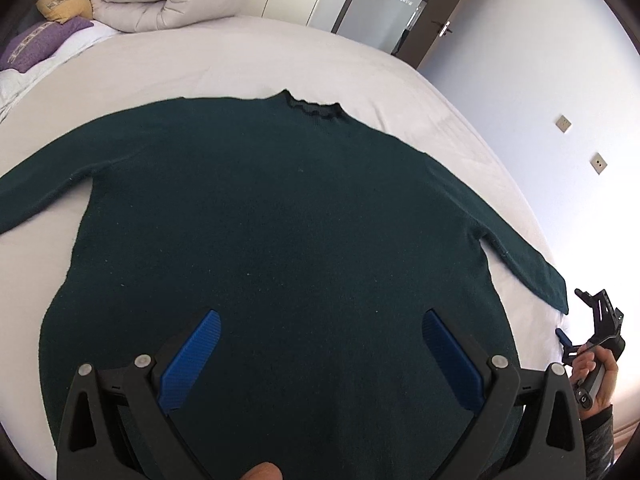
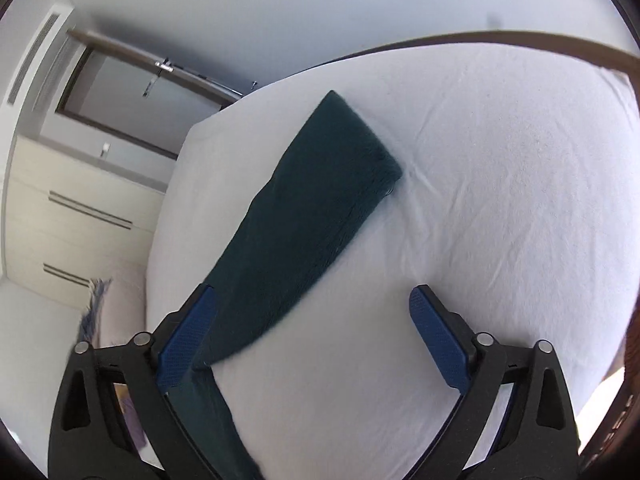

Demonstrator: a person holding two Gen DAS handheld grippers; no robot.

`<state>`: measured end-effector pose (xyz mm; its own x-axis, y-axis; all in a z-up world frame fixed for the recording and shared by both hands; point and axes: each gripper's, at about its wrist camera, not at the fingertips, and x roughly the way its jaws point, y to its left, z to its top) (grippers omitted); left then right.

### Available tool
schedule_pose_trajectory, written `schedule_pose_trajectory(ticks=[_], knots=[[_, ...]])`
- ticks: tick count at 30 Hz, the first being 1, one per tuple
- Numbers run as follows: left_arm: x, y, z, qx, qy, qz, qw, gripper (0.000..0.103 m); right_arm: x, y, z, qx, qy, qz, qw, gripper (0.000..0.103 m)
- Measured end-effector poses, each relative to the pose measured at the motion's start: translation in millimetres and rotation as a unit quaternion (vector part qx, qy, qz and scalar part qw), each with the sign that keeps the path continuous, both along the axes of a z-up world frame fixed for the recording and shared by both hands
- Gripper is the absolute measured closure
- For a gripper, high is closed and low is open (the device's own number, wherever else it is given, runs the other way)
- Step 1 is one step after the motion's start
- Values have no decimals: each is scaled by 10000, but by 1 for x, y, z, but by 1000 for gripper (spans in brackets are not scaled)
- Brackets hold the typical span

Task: Fold small clothes
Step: 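Move the right gripper to the sweater sleeve cuff and grasp it, then lift the sleeve with the right gripper and carry it across the sweater body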

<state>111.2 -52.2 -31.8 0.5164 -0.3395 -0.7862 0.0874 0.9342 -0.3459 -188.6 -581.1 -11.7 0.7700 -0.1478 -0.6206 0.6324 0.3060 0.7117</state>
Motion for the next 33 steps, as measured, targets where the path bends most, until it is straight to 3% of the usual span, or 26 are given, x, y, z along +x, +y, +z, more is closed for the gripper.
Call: schedule_pose_trajectory(ticks=[4,8,10,13,14,16,18,21,24,27,30,33], knots=[[14,-4,-10,25,74,52,10000,0,11,-30,-4,205,-302,-247,9990,10],[23,-8,-18,-5,89,-41,10000,0,29,-40,-10,304,-349,-477,9978,24],[27,-9,-21,-29,86,-72,9999,0,40,-45,-14,352,-390,-499,9974,33],[34,-9,-25,-136,114,-89,9998,0,54,-51,-23,422,-411,-509,9970,57],[38,-8,-27,-221,153,-89,9996,0,58,-53,-27,424,-403,-509,9970,69],[44,-6,-28,-337,192,-87,9992,0,68,-50,-33,393,-337,-520,9973,81],[52,-3,-27,-437,161,-61,9989,0,76,-50,-34,223,-217,-476,9984,93],[68,-2,-21,-574,64,-46,9983,1,104,-37,-17,-221,-137,-189,9995,94],[86,-5,-10,-828,-14,-129,9965,4,159,6,17,-1013,-10,674,9926,95],[103,-13,-4,-1196,56,-251,9925,7,219,88,42,-2022,151,1789,9628,95],[112,-22,-4,-1611,217,-404,9859,7,271,183,46,-2853,251,2928,9123,96],[121,-34,-9,-2084,481,-574,9752,7,304,275,25,-3431,452,3727,8610,96]])
